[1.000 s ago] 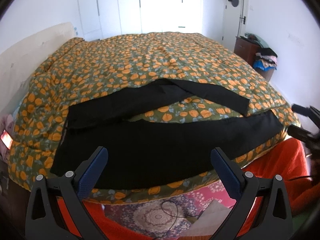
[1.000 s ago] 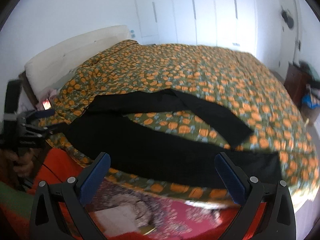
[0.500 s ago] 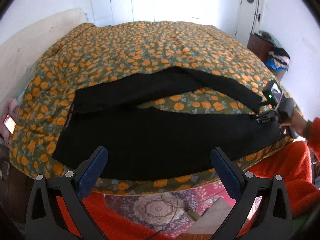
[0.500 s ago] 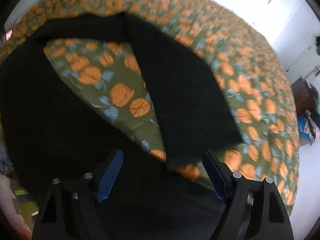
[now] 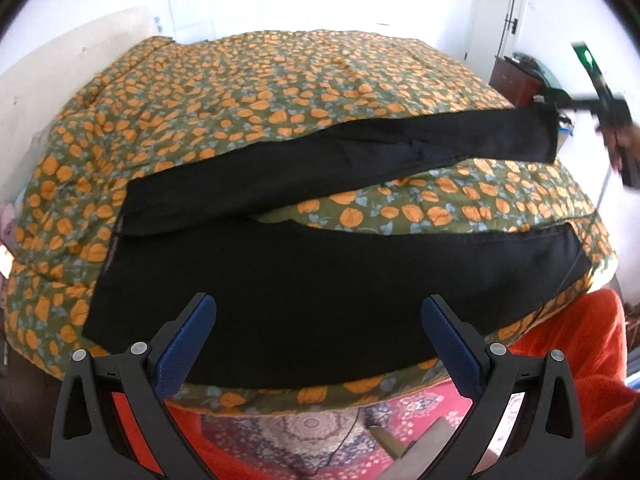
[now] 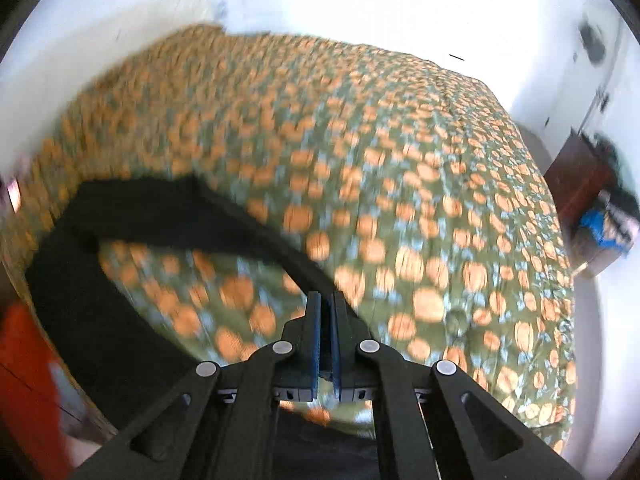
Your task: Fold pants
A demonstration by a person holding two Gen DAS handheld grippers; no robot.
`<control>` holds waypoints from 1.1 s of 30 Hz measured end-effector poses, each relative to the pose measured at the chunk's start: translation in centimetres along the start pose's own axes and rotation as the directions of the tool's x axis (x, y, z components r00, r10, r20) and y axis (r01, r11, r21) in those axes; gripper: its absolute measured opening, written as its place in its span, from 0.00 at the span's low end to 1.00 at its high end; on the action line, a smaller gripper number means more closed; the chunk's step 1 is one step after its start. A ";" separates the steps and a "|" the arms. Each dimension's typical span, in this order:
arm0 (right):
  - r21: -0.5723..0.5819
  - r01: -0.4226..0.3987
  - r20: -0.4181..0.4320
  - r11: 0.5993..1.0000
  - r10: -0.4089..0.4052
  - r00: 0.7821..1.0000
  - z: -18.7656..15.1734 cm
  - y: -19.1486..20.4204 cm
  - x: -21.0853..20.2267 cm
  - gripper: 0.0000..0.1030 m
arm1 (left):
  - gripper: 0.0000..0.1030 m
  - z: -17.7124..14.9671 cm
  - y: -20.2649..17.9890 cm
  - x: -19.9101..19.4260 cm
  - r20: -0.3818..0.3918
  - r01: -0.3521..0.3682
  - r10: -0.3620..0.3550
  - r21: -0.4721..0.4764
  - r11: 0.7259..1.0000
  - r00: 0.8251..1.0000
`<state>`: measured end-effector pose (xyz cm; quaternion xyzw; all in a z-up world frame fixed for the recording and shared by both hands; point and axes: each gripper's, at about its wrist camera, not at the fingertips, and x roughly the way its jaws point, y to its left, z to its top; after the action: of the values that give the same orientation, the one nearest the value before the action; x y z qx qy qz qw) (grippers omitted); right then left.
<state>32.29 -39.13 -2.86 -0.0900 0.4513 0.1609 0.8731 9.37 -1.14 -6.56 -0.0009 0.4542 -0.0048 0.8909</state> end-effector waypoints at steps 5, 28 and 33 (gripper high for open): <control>0.083 0.097 -0.027 0.992 -0.095 0.995 7.2 -6.3 3.3 0.00 | 0.99 1.0 -0.4 1.0 -0.011 0.004 -0.004 0.000 1.000 1.000; 0.195 -0.103 -0.203 0.975 0.143 0.969 4.1 -12.9 22.0 0.89 | 0.99 1.3 -1.7 4.1 -0.105 -0.022 0.024 0.016 1.000 0.994; 0.024 -0.121 -0.379 0.992 0.121 0.917 3.9 -10.4 24.8 0.04 | 0.99 0.9 -0.9 5.0 -0.136 -0.046 0.047 0.013 0.999 0.990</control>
<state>52.43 -42.64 -20.71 -0.0913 0.6165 0.1938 0.7576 12.97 -2.06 -10.06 0.0143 0.5138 0.0135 0.8577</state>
